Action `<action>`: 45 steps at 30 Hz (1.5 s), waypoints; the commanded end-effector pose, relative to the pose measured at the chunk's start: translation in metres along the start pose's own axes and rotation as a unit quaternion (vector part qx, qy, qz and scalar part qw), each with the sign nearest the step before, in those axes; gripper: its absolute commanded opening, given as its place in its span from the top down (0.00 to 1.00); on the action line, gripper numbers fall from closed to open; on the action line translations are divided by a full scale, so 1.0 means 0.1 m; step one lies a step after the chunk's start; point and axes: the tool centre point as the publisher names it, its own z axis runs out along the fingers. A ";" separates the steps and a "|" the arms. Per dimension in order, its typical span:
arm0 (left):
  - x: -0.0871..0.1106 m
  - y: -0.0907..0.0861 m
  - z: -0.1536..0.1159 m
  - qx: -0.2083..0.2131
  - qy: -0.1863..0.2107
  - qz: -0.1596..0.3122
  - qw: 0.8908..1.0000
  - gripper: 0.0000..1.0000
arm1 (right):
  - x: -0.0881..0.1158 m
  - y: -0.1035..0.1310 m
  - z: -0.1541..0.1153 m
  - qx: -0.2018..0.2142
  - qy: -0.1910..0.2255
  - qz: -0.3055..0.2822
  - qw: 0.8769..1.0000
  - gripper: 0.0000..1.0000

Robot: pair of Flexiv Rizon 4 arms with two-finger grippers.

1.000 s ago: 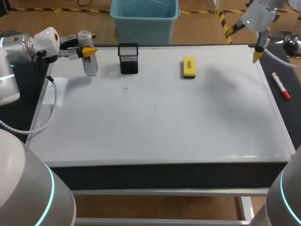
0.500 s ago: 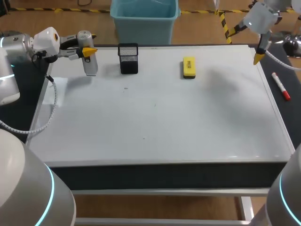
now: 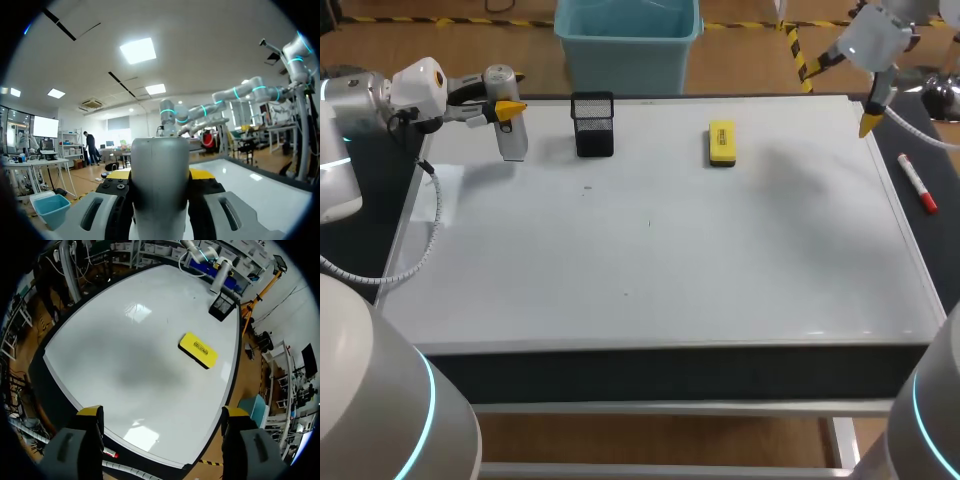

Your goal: Pick up the inspection probe, press it on each red-marked spot on the whiteboard one by one, put down the probe, pick up the eraser, and wipe off all the red marks.

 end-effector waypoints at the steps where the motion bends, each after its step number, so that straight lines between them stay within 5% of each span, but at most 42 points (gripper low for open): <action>1: -0.05 -0.06 0.00 -0.006 -0.002 0.008 1.000 1.00 | 0.00 -0.01 -0.01 0.001 0.002 -0.001 1.000 0.00; 9: -0.28 -0.35 0.15 -0.008 0.002 0.029 1.000 1.00 | 0.00 -0.01 -0.01 0.001 0.002 -0.001 1.000 0.00; 19: -0.45 -0.60 0.62 0.019 0.053 0.027 0.998 1.00 | 0.00 -0.01 -0.01 0.001 0.002 -0.001 1.000 0.00; 31: -0.62 -0.63 1.08 0.057 0.075 0.018 0.995 1.00 | 0.00 -0.01 -0.01 0.001 0.002 -0.001 1.000 0.00; 45: -0.54 -0.63 1.37 0.060 0.055 -0.009 0.997 1.00 | 0.00 -0.01 -0.01 0.001 0.002 -0.001 1.000 0.00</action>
